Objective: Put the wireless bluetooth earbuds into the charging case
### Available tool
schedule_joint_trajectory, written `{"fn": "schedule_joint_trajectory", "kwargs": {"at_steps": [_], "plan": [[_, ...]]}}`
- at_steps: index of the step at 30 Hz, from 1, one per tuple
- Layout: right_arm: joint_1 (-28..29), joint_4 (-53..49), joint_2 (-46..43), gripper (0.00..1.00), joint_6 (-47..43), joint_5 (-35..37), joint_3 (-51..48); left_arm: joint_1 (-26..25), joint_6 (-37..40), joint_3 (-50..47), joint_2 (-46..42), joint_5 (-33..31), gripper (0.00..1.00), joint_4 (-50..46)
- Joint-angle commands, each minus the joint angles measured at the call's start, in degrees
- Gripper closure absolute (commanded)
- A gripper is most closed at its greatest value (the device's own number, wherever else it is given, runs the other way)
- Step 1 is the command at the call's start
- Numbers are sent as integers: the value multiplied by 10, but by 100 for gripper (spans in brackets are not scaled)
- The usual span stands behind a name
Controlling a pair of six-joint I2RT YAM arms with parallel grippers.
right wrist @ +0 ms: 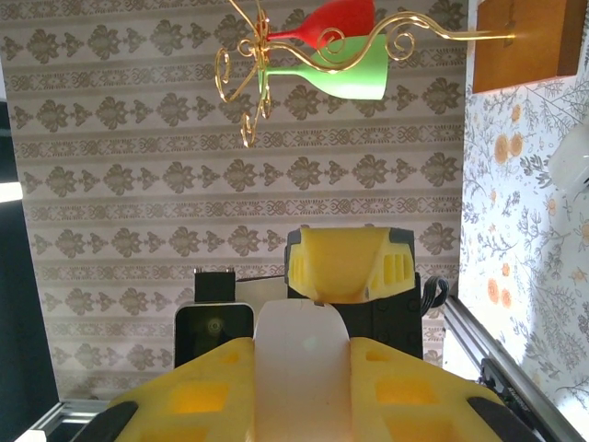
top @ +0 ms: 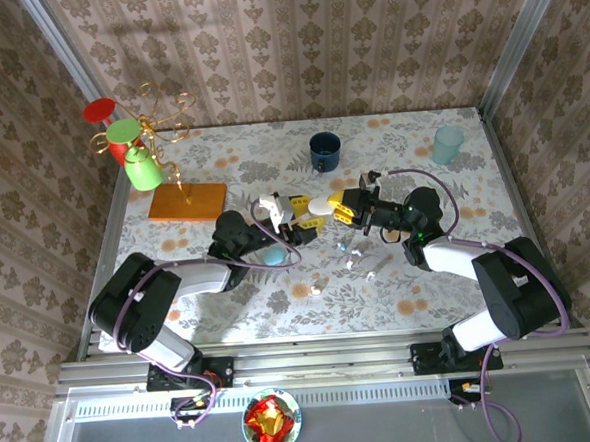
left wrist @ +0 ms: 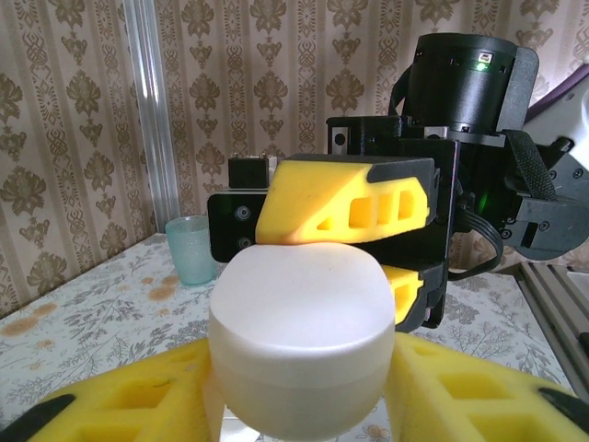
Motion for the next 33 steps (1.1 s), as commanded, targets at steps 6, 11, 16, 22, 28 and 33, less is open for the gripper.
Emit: {"fn": "schedule_joint_trajectory", "kwargs": {"at_steps": [6,11,16,22,28,33], "plan": [[-2,-7,-21,89,-17,-11,17,4,-11,17,4,29,61,20],[-1,-23,-26,89,-26,-12,19,3,-11,19,4,31,59,20],[-1,-24,-27,89,-28,-11,20,4,-10,23,8,31,54,20],[-1,-24,-25,89,-28,-15,21,3,-16,27,13,35,57,20],[-1,-46,-31,77,-39,-15,24,3,-18,25,12,38,68,21],[-2,-146,-82,33,-112,-3,39,6,-15,12,11,34,67,20]]}}
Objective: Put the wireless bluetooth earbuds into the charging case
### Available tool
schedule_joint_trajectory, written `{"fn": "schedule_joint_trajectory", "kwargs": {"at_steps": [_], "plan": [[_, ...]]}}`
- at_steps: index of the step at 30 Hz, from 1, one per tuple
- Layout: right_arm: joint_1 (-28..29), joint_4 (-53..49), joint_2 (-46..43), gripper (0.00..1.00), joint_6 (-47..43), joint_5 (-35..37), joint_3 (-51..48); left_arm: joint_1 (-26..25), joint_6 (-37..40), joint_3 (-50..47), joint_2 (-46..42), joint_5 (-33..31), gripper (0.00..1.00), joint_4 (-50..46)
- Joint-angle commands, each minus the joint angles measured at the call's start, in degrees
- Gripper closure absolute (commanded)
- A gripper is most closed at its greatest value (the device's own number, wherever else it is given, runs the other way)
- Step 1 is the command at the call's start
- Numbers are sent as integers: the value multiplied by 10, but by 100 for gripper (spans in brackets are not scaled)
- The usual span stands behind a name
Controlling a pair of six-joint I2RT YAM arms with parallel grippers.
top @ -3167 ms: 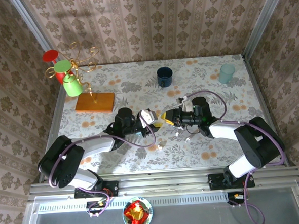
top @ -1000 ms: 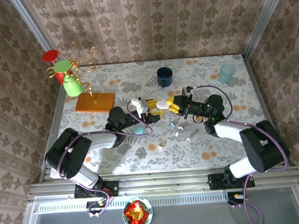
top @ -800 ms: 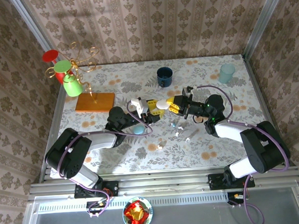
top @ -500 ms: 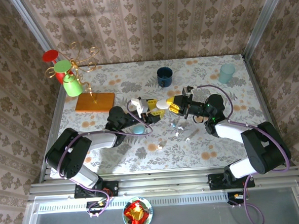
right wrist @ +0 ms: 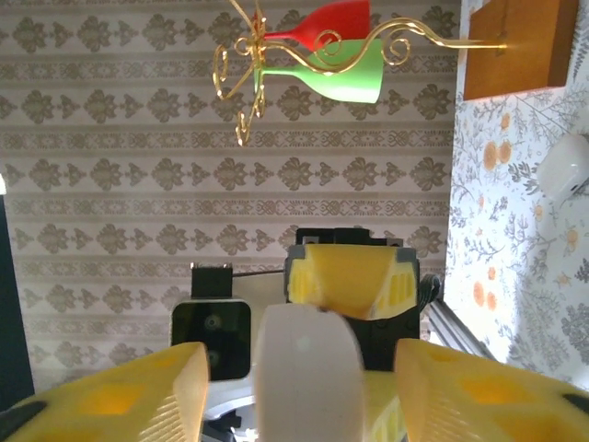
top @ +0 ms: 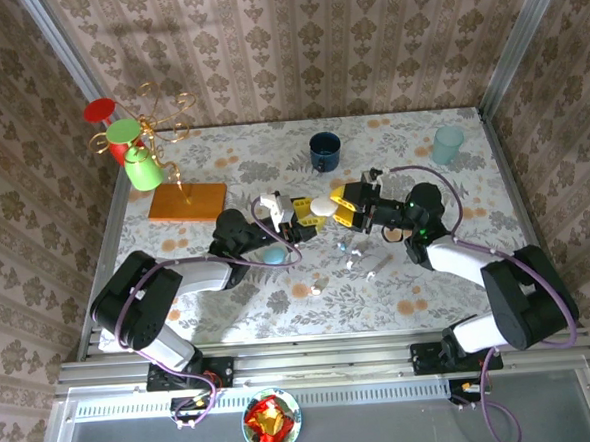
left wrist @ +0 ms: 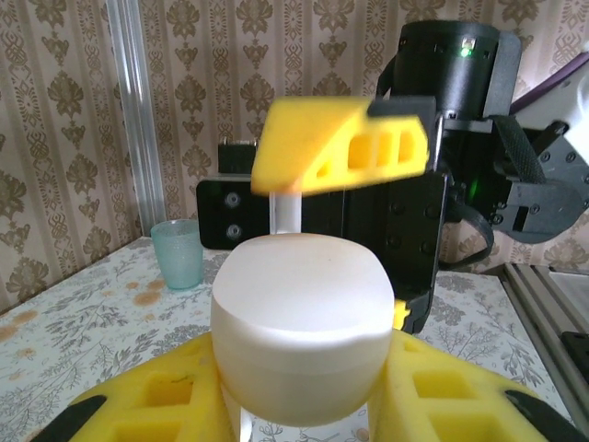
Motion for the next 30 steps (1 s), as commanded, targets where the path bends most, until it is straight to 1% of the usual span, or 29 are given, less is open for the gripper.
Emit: {"fn": "schedule_joint_trajectory", "kwargs": {"at_steps": [1,3,6,8,10,13,16,18,22,30], "plan": [[1,-103,-54,28,-86,6,30,1,-7,2,3,13,67,17],[-1,-194,-83,22,-154,23,41,2,-10,-1,1,14,66,16],[-3,-372,-135,14,-312,50,72,3,-13,-8,-2,16,66,17],[-3,-515,-166,9,-469,77,106,5,-22,-11,-5,24,66,16],[-2,-614,-183,5,-600,100,136,5,-33,-12,-6,35,66,16],[14,-686,-204,3,-752,136,160,5,-53,-13,-6,35,65,16],[44,-685,-217,1,-888,183,152,4,-63,-15,-5,35,65,16],[53,-660,-215,1,-928,213,143,3,-64,-16,-5,38,65,17],[70,-655,-198,0,-971,233,151,2,-64,-17,-8,39,65,17],[75,-644,-189,0,-980,250,150,1,-61,-16,-15,43,65,17]]}}
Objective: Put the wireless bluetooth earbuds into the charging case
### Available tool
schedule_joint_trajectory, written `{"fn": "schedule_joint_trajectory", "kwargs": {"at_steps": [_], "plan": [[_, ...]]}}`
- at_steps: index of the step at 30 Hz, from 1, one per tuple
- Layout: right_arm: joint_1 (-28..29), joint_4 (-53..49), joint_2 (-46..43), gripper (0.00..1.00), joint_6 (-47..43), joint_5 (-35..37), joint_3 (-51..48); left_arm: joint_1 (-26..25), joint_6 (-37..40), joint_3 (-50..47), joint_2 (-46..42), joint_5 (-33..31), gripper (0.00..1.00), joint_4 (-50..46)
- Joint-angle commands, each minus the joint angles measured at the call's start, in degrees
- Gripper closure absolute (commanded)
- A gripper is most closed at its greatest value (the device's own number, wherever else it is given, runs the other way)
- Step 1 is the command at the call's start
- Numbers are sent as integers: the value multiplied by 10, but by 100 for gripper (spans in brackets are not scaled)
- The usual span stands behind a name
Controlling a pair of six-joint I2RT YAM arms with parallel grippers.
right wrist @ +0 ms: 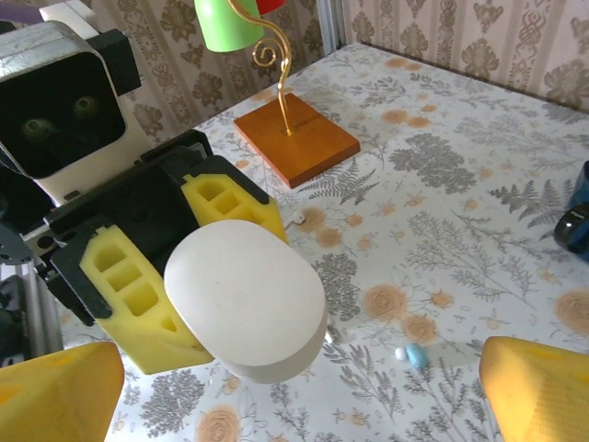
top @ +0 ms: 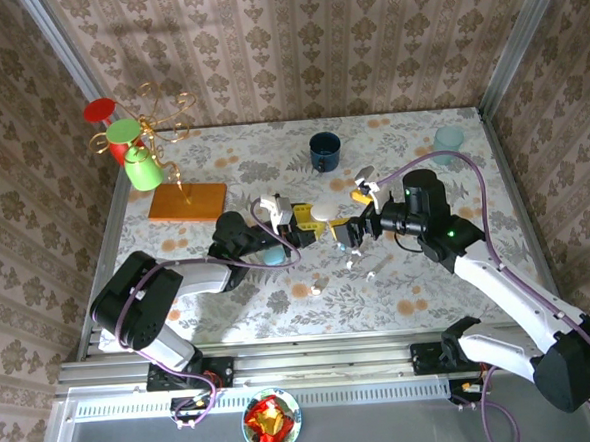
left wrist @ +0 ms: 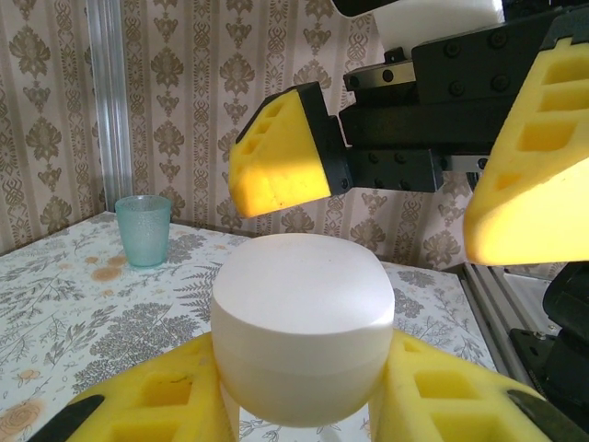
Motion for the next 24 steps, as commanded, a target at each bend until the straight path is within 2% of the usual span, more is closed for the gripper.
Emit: {"fn": "schedule_joint_trajectory", "kwargs": {"at_steps": [1,8,17,24], "plan": [[6,2,8,0,-29,23,1,-1,-11,0,-14,17,65,15],[7,-22,29,0,-62,41,19,-5,-19,4,-17,18,65,15],[3,41,22,0,-25,85,15,-4,-9,-3,-13,19,65,15],[2,47,20,0,-20,78,16,-4,0,-6,-6,13,65,15]]}}
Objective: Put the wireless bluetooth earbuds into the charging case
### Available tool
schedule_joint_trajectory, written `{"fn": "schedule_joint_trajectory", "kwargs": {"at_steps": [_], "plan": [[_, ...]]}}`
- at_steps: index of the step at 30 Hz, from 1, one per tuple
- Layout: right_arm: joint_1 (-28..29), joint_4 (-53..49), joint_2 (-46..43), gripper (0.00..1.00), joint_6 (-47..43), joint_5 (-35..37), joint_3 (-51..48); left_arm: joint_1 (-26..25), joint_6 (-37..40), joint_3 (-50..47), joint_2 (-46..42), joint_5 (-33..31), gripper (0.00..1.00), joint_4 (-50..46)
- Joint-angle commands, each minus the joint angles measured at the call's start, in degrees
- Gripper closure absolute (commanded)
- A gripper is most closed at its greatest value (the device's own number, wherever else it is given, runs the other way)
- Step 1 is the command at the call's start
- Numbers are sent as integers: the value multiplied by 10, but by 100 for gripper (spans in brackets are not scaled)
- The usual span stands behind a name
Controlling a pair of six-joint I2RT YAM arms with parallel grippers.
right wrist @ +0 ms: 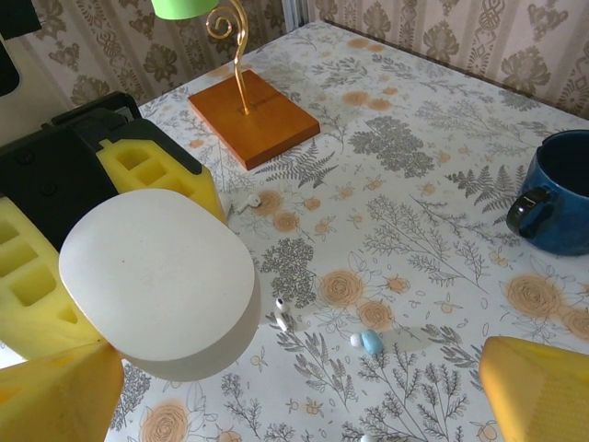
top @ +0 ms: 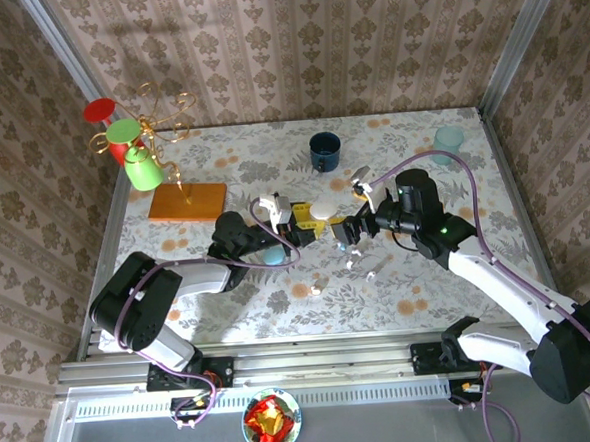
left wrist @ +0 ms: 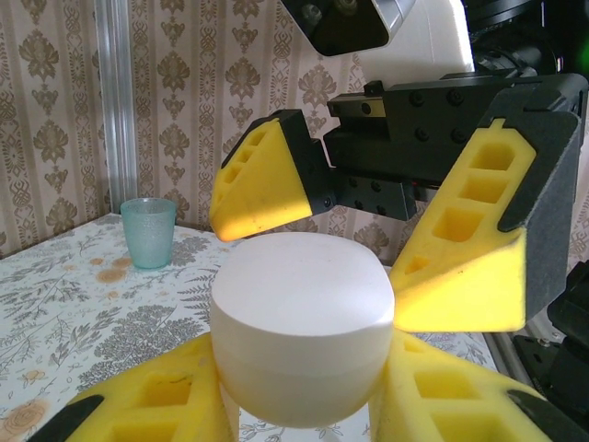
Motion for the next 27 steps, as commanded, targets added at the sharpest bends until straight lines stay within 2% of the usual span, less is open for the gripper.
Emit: {"fn": "schedule_joint_trajectory", "kwargs": {"at_steps": [1,17,27], "plan": [[-2,41,-10,0,7,21,14,-4,6,-6,-2,21,65,15],[-3,32,-13,0,10,7,25,2,10,-11,-2,15,65,15],[-3,35,-10,0,16,25,31,4,17,-14,-4,21,66,15]]}}
